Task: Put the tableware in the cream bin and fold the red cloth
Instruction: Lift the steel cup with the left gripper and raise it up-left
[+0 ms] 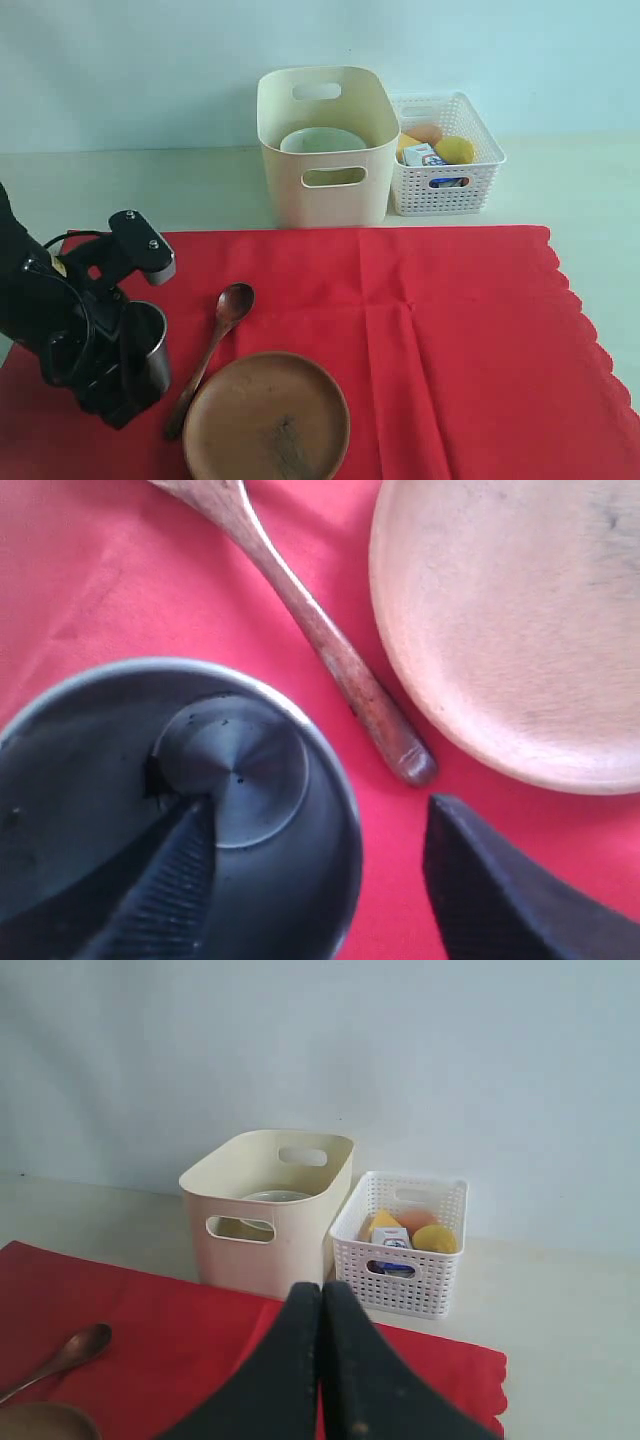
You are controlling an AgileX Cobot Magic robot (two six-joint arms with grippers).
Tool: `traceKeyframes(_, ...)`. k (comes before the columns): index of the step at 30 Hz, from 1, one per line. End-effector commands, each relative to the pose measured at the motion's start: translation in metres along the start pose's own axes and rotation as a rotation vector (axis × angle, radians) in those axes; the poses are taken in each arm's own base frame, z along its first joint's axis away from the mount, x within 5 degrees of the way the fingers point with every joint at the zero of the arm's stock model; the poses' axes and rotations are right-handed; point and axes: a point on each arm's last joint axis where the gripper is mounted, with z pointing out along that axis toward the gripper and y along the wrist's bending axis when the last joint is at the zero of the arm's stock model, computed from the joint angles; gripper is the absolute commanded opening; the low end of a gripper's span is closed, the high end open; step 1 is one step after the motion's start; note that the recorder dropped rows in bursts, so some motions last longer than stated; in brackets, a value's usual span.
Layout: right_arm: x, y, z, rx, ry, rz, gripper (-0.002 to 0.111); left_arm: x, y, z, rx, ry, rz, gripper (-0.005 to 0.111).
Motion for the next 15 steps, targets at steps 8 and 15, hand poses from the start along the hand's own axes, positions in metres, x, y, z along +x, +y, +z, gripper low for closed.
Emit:
traceKeyframes(8,0.001,0.000,0.000,0.000,-0.002,-0.006,0.000,0.000,0.002,0.003,-0.023,0.021,0.057,0.000)
traceKeyframes(15,0.001,0.000,0.000,0.000,0.000,-0.006,0.000,-0.007,0.003,-0.013,-0.057,-0.017,0.090,0.000)
